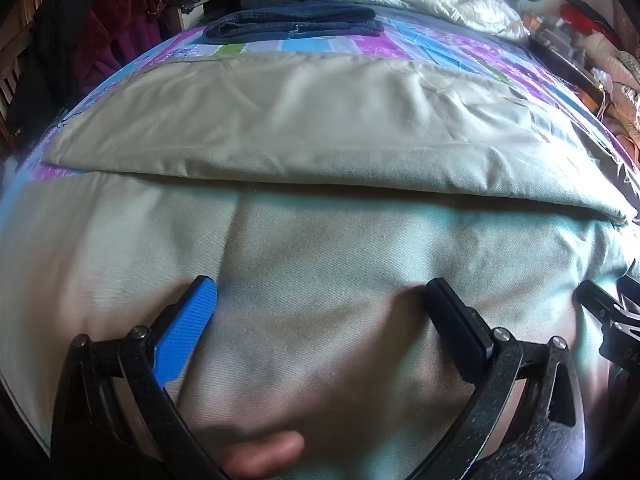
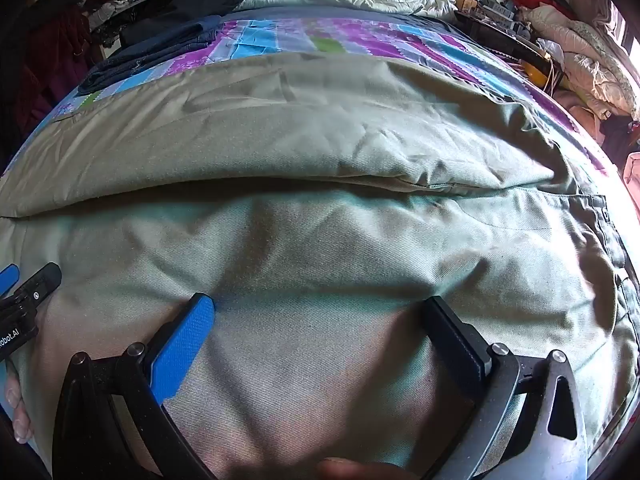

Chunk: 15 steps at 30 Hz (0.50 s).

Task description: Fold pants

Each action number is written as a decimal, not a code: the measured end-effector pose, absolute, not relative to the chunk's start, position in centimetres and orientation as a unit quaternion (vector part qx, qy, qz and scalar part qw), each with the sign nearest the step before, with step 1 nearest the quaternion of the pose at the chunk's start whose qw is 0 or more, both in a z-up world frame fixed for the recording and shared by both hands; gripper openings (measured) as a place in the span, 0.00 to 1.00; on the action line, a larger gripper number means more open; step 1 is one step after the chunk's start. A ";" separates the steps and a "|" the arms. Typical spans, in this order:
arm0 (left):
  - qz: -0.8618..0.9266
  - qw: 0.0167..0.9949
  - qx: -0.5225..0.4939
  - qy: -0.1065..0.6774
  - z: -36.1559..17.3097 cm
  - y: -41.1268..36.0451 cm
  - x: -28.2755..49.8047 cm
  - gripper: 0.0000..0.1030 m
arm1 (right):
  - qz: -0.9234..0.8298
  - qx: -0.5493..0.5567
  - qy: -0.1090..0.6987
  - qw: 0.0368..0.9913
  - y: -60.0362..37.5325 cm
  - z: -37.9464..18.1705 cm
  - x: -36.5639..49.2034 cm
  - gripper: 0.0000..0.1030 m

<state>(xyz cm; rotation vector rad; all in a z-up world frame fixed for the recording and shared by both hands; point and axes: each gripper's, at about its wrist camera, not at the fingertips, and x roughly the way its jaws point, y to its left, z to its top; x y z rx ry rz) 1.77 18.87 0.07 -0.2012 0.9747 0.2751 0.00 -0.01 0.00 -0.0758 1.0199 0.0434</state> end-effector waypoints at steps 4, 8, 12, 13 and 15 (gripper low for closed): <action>0.139 0.870 -0.083 0.466 0.1 18.8 1.8 1.00 | 0.020 -0.038 0.488 0.872 0.0 0.0 0.0 1.00; 0.139 0.870 -0.082 0.466 0.1 18.8 1.8 1.00 | 0.020 -0.038 0.487 0.872 0.0 0.0 0.0 1.00; 0.140 0.870 -0.081 0.466 0.1 18.8 1.8 1.00 | 0.020 -0.038 0.487 0.872 0.0 0.0 0.0 1.00; 0.140 0.870 -0.080 0.466 0.1 18.8 1.8 1.00 | 0.020 -0.038 0.487 0.872 0.0 0.0 0.0 1.00; 0.140 0.870 -0.081 0.466 0.1 18.8 1.8 1.00 | 0.020 -0.037 0.487 0.872 -0.1 0.0 0.0 1.00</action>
